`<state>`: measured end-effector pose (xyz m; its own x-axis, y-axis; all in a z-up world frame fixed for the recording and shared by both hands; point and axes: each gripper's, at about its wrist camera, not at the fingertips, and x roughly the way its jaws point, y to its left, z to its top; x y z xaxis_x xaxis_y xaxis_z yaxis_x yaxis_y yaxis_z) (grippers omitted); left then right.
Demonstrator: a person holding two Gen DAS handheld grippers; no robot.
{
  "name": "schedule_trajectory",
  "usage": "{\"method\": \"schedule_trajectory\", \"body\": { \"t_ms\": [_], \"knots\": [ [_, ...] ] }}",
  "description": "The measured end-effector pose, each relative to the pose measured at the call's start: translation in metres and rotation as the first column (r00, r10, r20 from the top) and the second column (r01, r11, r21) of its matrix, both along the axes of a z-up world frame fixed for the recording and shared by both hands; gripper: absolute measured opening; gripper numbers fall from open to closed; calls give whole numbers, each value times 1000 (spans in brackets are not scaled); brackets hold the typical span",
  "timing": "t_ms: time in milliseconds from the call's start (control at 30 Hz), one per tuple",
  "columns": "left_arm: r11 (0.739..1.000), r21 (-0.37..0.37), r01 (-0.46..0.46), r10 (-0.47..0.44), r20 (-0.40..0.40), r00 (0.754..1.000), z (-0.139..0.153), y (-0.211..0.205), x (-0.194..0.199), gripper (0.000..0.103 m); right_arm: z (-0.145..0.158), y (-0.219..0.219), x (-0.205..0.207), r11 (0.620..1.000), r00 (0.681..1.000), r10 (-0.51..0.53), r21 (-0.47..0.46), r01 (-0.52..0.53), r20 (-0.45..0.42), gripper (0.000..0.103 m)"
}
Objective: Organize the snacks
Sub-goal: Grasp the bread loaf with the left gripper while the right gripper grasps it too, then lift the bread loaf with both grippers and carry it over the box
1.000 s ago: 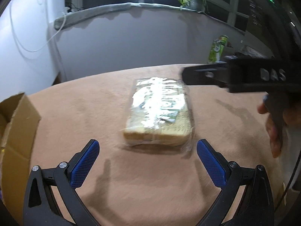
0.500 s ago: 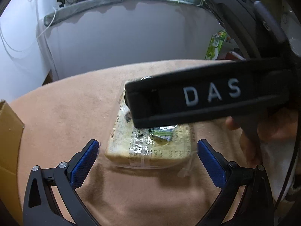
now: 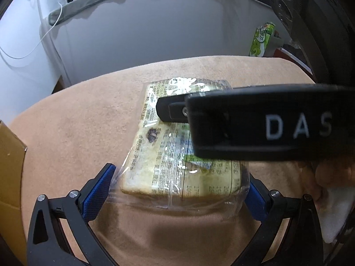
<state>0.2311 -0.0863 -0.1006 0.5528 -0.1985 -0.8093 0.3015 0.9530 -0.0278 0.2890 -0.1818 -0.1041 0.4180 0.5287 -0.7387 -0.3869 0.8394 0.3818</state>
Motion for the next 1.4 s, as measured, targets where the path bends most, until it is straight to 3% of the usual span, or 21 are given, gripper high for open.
{"method": "schedule_trajectory", "body": {
  "t_ms": [100, 267, 800, 1067, 1400],
  "knots": [
    [1000, -3, 10, -10, 23, 1000, 3, 0, -3, 91, 2, -1, -4, 1000, 1000, 1, 19, -1, -1, 71],
    [1000, -5, 29, -29, 51, 998, 8, -7, -12, 85, 3, -10, -16, 999, 1000, -15, 49, 15, 7, 68],
    [996, -6, 86, -84, 163, 983, 36, -21, -70, 85, 41, -43, -95, 996, 991, -74, 64, 68, 107, 67],
    [997, -11, 77, -73, 216, 974, 54, -5, -102, 85, 68, -20, -126, 997, 985, -51, 58, 42, 166, 66],
    [999, -31, -7, 15, 264, 964, 71, 35, -131, 85, 90, 35, -148, 998, 978, 37, 44, -47, 208, 66]
  ]
}}
